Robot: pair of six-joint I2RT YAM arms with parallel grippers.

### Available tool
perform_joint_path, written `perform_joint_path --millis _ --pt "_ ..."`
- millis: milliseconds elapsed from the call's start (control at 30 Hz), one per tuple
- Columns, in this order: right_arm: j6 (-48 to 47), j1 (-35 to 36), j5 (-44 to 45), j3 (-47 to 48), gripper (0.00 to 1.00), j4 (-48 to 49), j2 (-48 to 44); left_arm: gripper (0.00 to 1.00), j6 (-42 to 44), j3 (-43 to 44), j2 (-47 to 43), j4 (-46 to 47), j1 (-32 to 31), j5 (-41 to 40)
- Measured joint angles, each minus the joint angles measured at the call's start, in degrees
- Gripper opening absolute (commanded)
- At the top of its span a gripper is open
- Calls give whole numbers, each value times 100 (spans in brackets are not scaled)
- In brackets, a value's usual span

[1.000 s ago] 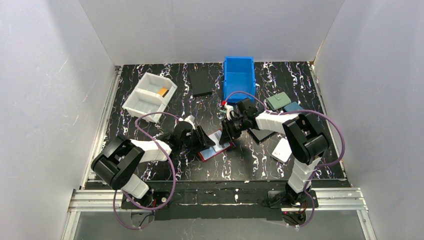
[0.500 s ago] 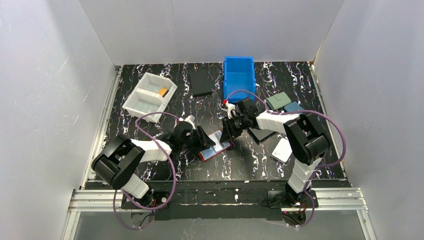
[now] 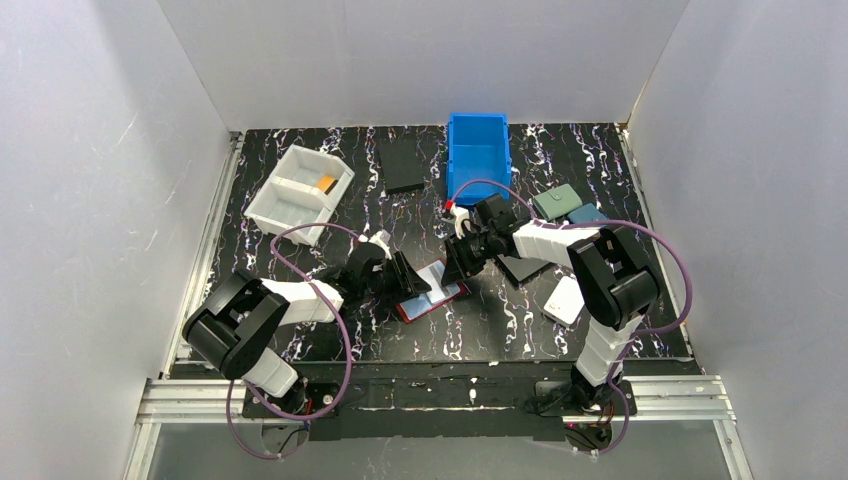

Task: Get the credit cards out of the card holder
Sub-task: Remove the credit card from the card holder.

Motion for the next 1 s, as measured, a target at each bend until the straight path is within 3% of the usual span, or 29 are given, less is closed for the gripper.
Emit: perform_joint_path --millis 1000 --pt "240 -37 -319 42 40 -31 42 38 -22 -11 120 153 -149 31"
